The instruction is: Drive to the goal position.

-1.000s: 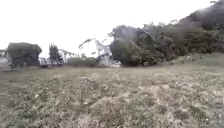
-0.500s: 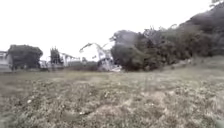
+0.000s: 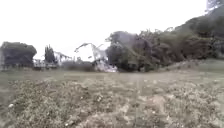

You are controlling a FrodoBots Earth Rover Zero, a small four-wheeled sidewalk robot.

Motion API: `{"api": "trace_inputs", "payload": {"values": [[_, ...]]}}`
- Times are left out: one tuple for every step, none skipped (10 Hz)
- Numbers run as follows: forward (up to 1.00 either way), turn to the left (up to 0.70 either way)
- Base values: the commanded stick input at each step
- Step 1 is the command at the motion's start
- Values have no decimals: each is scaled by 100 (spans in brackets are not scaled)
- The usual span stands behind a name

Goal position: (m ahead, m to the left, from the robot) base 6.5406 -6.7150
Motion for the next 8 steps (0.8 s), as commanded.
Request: {"api": "trace_inputs", "payload": {"values": [[50, 5], [50, 5], [50, 5], [50, 5], [50, 4], [50, 4], [50, 5], [50, 4]]}}
